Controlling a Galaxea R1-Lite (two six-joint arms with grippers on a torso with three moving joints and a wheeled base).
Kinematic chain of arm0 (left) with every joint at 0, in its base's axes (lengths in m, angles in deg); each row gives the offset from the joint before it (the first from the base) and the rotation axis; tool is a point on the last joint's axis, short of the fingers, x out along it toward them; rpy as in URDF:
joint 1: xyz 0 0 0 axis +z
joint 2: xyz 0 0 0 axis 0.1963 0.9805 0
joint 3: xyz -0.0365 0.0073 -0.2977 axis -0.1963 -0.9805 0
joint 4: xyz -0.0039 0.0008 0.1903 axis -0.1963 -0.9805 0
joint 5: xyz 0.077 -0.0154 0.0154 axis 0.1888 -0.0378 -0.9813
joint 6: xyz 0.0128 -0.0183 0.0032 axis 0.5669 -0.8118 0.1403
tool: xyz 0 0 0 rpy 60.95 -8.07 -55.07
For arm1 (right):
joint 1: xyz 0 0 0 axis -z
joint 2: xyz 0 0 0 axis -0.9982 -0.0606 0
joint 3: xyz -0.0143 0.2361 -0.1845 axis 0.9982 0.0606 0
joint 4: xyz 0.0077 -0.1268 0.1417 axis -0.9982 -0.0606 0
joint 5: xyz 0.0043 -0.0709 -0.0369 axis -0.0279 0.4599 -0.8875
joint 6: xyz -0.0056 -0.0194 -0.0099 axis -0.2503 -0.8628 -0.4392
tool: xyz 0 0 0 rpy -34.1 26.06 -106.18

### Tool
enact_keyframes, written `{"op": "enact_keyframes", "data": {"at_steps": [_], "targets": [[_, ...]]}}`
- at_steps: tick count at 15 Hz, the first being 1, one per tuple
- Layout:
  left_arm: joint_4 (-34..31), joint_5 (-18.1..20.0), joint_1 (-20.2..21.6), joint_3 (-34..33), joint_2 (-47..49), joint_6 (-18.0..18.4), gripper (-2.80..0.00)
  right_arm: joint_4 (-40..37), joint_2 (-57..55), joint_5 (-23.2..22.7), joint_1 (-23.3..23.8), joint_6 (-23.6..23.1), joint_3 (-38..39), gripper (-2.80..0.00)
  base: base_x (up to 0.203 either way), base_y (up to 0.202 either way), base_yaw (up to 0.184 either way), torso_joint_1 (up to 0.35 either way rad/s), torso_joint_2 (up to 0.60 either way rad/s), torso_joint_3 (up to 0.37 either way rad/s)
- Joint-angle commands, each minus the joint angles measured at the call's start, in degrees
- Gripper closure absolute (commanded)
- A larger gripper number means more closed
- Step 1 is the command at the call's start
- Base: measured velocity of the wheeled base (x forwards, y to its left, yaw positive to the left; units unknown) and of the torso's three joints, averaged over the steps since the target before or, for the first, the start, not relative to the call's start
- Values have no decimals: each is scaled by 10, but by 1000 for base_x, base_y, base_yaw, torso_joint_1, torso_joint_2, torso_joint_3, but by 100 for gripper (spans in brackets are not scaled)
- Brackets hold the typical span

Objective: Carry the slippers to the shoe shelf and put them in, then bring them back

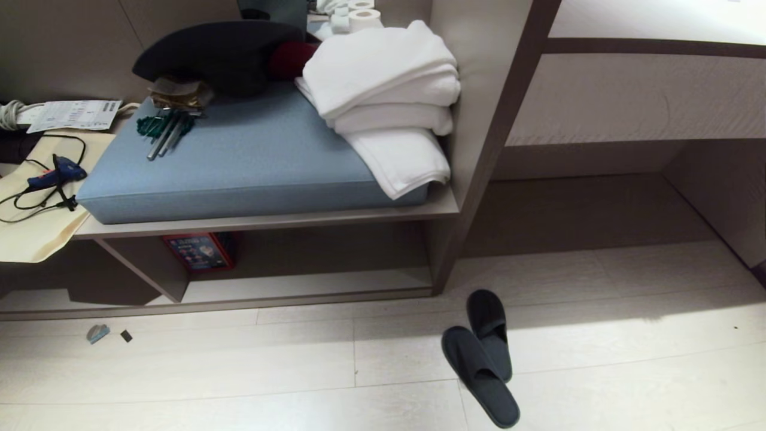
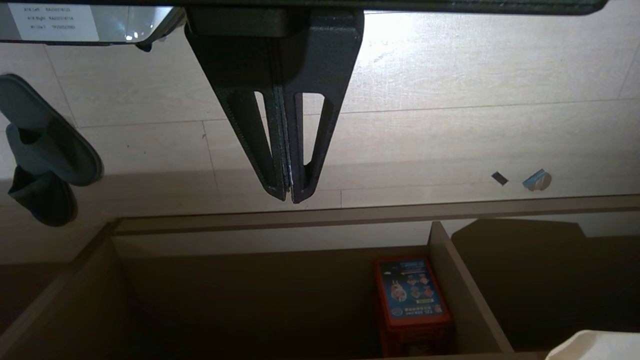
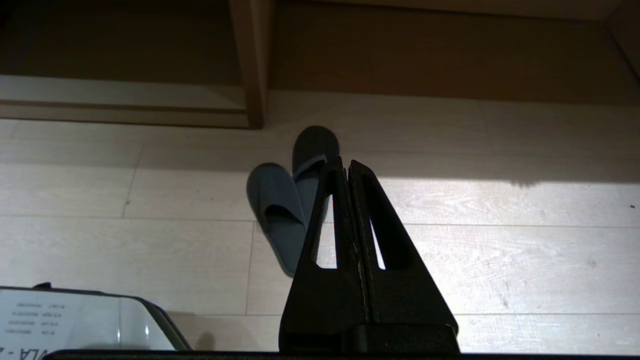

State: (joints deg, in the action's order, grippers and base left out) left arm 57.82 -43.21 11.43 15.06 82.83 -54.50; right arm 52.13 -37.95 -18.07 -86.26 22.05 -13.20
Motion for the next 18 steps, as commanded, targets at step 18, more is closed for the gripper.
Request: {"op": "enact_keyframes", "data": {"at_steps": [18], "targets": [[0,0,0,-4,0,0,0,0,-1,-1,0,2,0,0,0,0,0,3,1,202]]}}
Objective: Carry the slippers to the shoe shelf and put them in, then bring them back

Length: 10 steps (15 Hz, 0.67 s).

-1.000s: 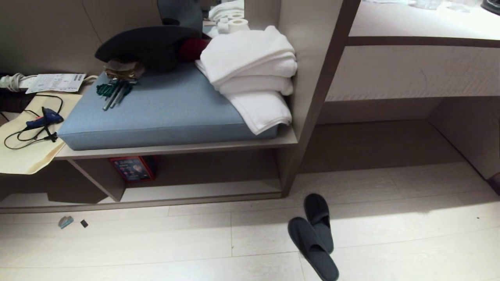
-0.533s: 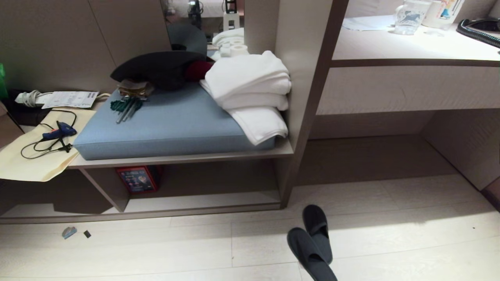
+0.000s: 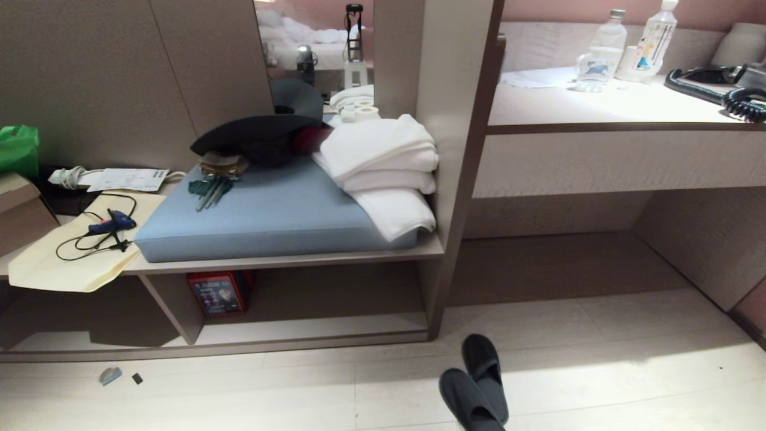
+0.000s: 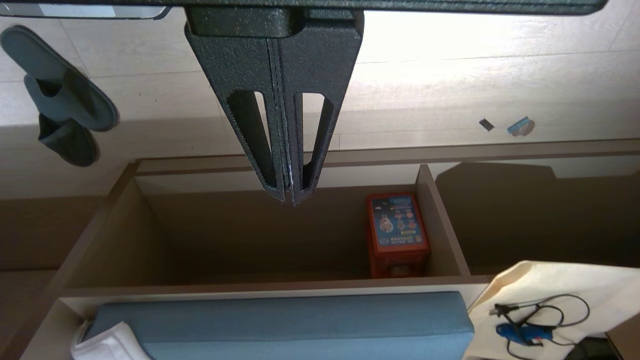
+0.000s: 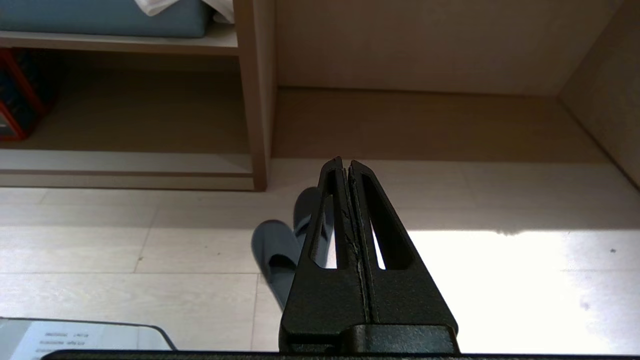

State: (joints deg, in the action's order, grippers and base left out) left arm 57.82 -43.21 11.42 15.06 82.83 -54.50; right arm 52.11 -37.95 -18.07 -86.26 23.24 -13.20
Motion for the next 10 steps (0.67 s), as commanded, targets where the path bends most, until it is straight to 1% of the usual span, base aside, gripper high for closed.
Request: {"op": "enact_keyframes", "data": {"at_steps": [1,6,10], "targets": [[0,0,0,-4,0,0,0,0,-1,-2,0,-19,0,0,0,0,0,2,-2,202],[0,0,0,-4,0,0,0,1,-1,-1,0,-18,0,0,0,0,0,0,3,205],[0,0,0,-4,0,1,0,1,-1,2,0,2,0,0,0,0,0,1,4,72]]}}
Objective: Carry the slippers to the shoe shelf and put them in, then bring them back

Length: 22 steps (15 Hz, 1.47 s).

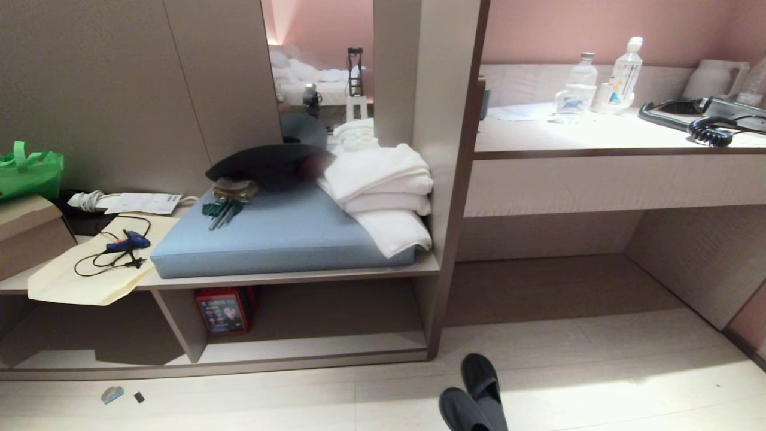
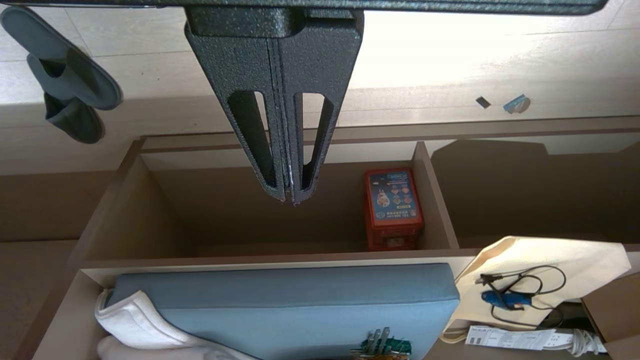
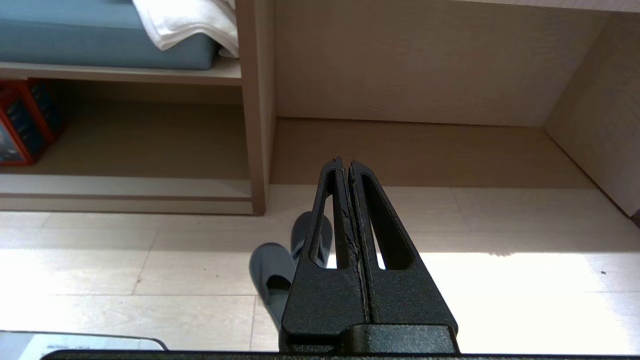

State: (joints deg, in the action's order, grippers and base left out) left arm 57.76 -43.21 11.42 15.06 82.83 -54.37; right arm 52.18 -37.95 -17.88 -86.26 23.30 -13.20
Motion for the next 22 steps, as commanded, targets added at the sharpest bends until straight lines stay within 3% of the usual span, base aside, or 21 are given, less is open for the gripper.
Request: {"op": "enact_keyframes", "data": {"at_steps": [1,6,22], "targets": [[0,0,0,-4,0,0,0,0,-1,-1,0,0,0,0,0,0,0,2,-2,26],[1,0,0,-4,0,0,0,4,-1,9,0,-18,0,0,0,0,0,0,0,0],[1,0,0,-4,0,-1,0,-2,-1,6,0,-4,0,0,0,0,0,0,0,0]]}}
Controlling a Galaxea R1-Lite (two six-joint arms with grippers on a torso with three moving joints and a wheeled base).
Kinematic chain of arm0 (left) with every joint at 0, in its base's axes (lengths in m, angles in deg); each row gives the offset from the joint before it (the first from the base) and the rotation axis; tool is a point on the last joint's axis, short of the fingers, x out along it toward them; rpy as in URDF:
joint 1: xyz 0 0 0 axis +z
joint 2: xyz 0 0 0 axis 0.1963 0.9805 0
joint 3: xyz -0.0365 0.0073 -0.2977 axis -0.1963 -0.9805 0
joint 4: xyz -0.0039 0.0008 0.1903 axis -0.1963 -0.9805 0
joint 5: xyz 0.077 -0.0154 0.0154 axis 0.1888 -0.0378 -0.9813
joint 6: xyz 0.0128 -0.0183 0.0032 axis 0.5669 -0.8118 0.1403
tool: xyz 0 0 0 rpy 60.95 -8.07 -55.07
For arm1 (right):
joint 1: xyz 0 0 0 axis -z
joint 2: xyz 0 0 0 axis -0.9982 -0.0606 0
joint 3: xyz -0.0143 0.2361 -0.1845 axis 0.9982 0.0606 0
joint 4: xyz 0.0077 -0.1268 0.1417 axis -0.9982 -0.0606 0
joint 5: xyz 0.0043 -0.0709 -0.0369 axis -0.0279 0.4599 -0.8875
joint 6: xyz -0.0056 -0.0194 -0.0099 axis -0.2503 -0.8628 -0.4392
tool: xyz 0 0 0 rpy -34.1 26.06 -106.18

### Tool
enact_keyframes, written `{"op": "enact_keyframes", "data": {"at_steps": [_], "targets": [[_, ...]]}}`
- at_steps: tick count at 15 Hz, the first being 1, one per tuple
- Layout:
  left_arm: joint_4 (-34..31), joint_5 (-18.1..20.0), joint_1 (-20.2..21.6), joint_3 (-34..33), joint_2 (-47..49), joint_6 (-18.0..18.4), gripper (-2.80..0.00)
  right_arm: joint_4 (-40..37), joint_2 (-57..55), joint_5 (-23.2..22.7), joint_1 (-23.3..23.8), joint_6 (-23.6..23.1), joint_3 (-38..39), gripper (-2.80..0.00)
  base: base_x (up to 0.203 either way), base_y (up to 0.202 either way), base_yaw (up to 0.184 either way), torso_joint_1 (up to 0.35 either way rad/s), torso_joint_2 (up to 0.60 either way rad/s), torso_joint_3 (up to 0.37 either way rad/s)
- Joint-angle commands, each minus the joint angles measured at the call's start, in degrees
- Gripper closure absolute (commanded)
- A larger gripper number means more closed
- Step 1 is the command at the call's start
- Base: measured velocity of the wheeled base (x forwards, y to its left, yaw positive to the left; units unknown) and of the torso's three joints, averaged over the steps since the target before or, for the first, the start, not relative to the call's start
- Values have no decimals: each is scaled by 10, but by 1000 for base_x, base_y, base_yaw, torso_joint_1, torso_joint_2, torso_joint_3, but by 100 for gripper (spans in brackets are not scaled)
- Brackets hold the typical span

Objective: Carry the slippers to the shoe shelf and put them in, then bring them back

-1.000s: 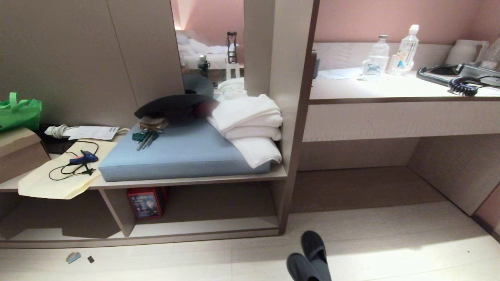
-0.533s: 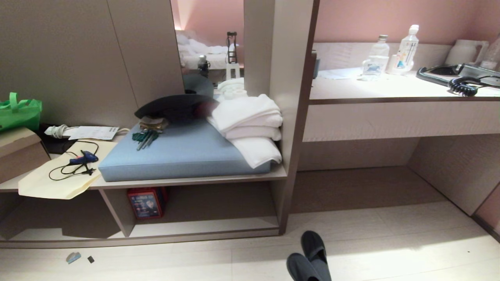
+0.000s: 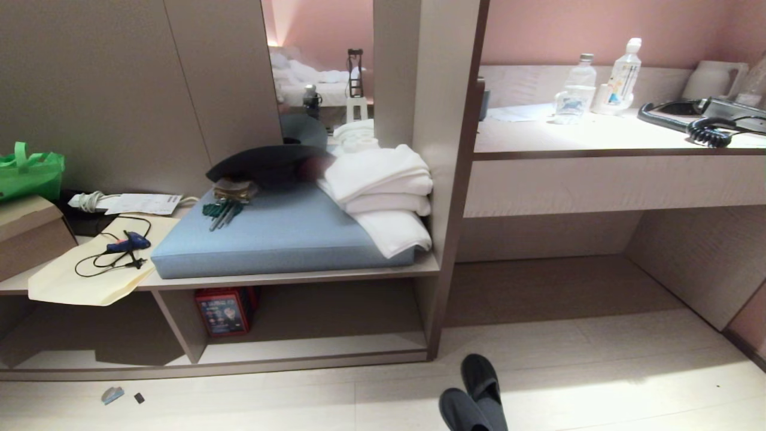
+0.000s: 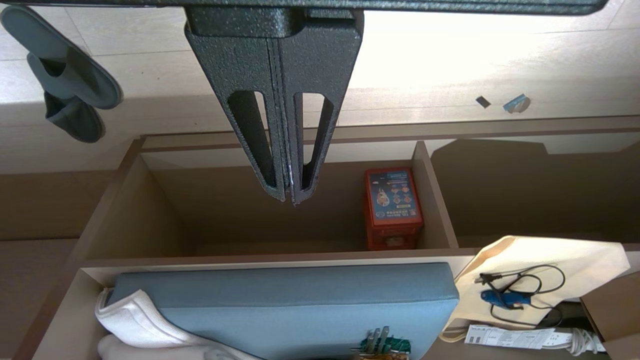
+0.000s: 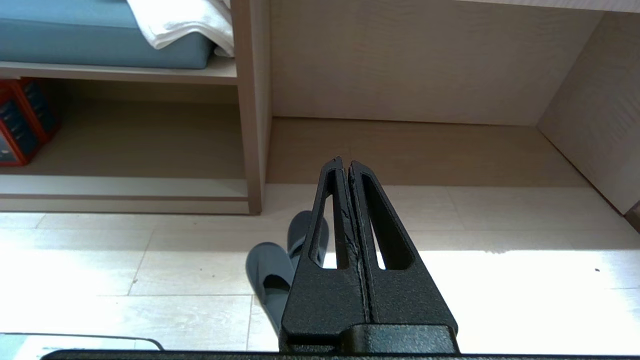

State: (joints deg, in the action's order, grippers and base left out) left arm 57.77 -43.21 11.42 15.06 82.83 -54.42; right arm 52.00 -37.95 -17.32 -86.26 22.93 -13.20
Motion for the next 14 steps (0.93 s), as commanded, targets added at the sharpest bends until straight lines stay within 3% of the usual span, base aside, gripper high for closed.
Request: {"op": "enact_keyframes", "data": {"at_steps": [1,14], "targets": [[1,0,0,-4,0,0,0,0,-1,0,0,0,0,0,0,0,0,0,0,0],[0,0,0,-4,0,0,0,1,-1,-5,0,-4,0,0,0,0,0,0,0,0]]}}
